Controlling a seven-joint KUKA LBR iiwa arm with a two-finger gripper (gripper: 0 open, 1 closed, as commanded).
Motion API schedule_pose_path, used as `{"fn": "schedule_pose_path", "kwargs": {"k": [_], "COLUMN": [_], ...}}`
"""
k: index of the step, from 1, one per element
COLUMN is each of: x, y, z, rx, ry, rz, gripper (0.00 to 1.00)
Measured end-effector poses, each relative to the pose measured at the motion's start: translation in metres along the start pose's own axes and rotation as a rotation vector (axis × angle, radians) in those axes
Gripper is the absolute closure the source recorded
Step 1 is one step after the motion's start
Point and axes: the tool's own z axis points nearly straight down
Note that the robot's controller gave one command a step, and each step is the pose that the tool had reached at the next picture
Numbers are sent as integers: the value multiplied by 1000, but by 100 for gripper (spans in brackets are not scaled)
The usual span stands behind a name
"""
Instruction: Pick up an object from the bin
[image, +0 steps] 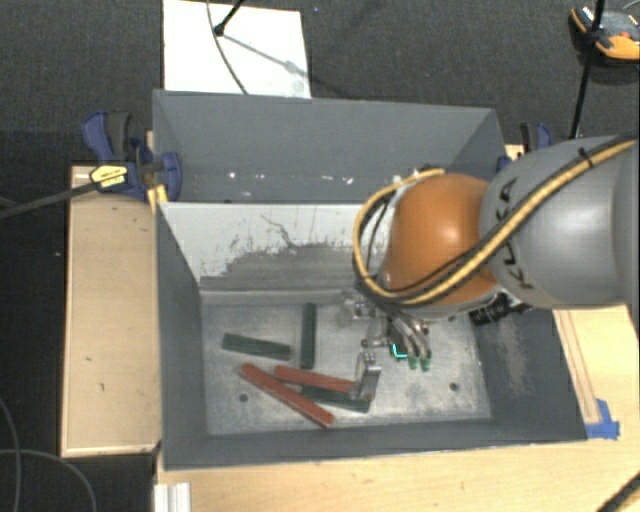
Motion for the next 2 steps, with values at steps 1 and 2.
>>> {"fn": "schedule_pose_path", "kwargs": {"k": [1,2], "x": [-2,19], "y": [0,60], "z": [-4,57], "rx": [-1,-1], "ry": [-8,-11], "rz": [3,-110], "gripper": [0,0]}}
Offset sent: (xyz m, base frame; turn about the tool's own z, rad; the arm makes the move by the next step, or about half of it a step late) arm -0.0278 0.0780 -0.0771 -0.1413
